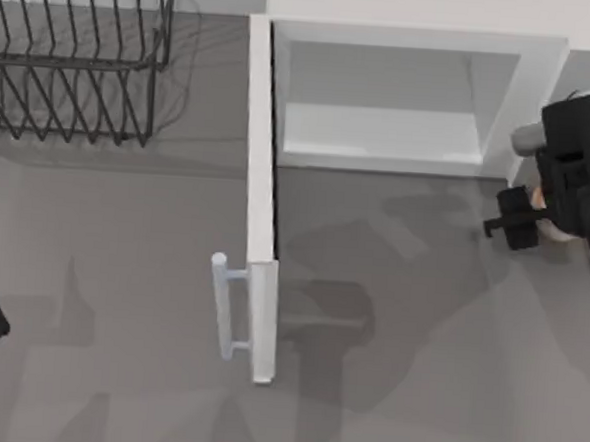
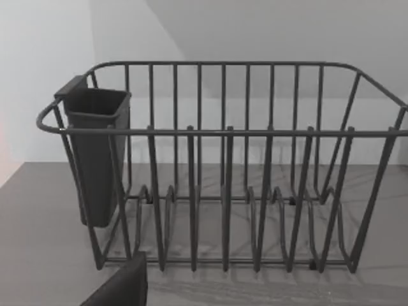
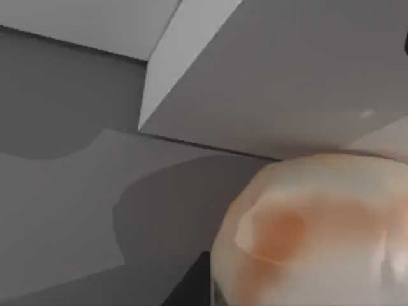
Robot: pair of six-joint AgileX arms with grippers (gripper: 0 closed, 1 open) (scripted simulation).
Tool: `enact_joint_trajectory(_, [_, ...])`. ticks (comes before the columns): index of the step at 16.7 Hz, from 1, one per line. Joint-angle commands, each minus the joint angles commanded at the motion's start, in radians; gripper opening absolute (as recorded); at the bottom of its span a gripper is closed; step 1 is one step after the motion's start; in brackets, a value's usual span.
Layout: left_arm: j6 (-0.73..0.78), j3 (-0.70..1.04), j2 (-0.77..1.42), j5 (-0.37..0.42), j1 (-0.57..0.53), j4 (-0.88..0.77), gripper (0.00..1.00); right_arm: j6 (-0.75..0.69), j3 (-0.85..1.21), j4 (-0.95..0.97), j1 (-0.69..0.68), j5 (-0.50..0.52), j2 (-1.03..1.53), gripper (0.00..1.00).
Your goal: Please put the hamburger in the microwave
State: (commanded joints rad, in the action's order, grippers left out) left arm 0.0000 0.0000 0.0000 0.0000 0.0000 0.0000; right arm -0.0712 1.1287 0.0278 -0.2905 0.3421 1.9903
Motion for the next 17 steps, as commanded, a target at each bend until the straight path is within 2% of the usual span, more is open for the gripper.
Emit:
enact_joint_trajectory(4, [0.0, 0.0, 0.0, 0.0, 0.0, 0.0, 1.0, 0.196, 0.023, 0.356, -0.184, 0.115, 0.144, 0.0])
enact_joint_trajectory(8, [0.0, 0.0, 0.0, 0.0, 0.0, 0.0, 1.0, 0.301, 0.034, 0.565, -0.285, 0.212, 0.228, 0.0])
enact_joint_trajectory(17, [0.0, 0.0, 0.0, 0.0, 0.0, 0.0, 1.0, 0.307, 0.019, 0.606, -0.28, 0.257, 0.24, 0.0])
